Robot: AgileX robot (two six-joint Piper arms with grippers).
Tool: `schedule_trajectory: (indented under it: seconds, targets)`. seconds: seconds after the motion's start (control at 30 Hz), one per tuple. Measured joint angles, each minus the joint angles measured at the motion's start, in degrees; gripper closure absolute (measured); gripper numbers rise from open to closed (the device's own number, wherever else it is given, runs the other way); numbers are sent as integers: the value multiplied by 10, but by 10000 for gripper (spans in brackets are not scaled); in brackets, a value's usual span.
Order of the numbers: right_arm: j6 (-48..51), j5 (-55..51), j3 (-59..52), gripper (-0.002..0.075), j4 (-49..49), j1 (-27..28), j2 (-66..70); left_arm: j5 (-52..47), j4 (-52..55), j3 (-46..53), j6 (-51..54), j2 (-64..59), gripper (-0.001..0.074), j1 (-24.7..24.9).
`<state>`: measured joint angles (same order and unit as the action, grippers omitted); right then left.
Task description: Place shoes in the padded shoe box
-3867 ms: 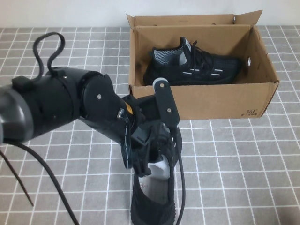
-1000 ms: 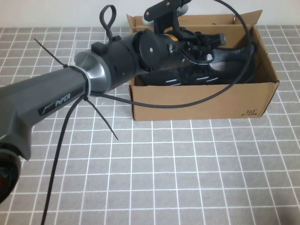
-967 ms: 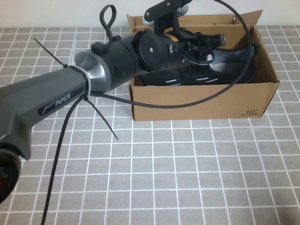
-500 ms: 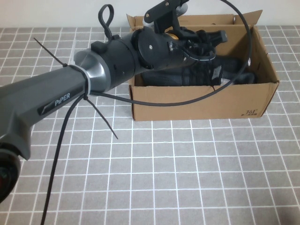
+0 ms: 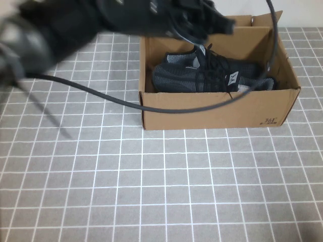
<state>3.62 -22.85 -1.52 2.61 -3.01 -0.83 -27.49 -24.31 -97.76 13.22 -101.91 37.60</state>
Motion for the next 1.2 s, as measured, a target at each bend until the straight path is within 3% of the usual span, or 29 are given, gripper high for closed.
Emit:
schedule_trajectory:
  seconds: [0.17,0.5,0.97,1.2]
  targets:
    - [0,0,0,734,0,0,0,-105,40,0,1,92,733,-26]
    - [0,0,0,734,0,0,0,-255,65,24,9,238,736,-27]
    - [0,0,0,734,0,0,0,-256,64,345,-16,592,736,-27]
    - [0,0,0,734,0,0,0,-250,64,403,-35,698,737,-27]
